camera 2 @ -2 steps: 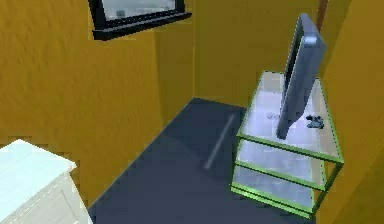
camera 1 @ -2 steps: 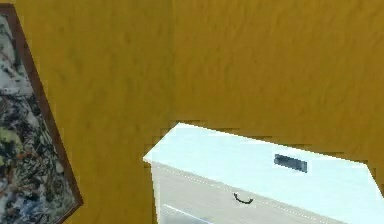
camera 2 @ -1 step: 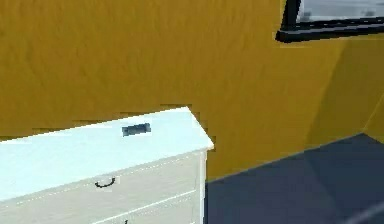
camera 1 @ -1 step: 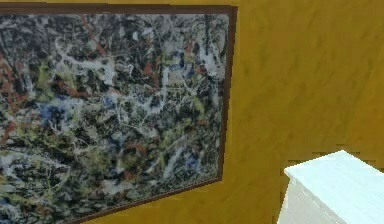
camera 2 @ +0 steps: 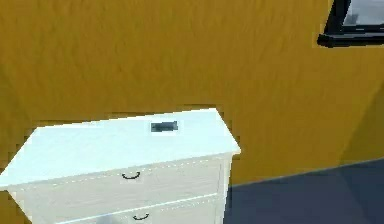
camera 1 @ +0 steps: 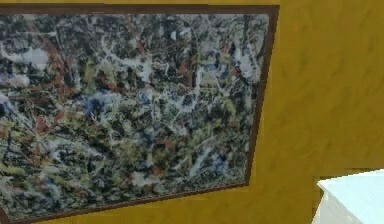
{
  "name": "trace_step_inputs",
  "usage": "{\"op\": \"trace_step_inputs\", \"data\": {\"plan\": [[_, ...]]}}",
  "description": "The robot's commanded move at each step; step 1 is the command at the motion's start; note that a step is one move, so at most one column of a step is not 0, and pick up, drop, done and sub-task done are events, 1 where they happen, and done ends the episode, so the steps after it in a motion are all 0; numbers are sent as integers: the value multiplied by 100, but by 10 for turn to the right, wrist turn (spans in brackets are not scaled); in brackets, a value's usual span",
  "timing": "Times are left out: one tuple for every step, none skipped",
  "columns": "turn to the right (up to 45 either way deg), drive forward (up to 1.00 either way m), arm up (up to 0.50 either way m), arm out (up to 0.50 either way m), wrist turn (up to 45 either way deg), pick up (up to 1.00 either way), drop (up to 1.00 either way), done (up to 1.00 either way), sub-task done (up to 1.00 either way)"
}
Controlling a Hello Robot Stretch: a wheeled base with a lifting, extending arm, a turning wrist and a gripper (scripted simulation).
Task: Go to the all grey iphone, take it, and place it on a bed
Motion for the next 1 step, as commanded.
{"op": "trace_step_inputs", "data": {"plan": [[450, 0, 0, 0, 0, 0, 0, 0, 0]]}}
